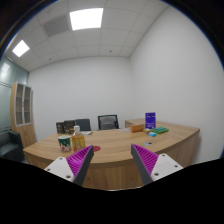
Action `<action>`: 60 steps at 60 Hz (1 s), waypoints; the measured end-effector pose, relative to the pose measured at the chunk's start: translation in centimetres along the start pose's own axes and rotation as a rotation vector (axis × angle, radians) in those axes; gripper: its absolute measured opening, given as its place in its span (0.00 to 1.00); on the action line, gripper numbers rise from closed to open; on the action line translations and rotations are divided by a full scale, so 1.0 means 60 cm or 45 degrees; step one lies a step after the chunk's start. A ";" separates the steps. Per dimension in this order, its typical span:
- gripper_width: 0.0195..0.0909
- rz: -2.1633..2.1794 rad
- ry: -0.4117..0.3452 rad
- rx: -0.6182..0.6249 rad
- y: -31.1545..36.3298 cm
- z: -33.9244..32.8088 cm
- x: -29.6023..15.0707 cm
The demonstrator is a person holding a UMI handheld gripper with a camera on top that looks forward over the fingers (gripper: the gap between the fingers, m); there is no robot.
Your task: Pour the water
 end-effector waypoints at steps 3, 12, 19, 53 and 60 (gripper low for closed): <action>0.89 0.003 0.005 0.004 -0.001 0.002 0.002; 0.89 0.005 0.023 -0.014 0.001 0.012 0.008; 0.89 0.001 0.057 -0.036 0.020 0.037 0.032; 0.89 -0.123 0.189 -0.212 0.215 0.381 0.145; 0.89 -0.141 0.170 -0.139 0.214 0.447 0.150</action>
Point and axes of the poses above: the point between the fingertips, and its own axes, seen from behind it with the camera up: y to the left, x down, z forward, the way the camera looks, the point moved 2 cm from there along -z, backward, against the way the camera looks, and after that the axes turned 10 degrees about -x, right-handed, at the moved point
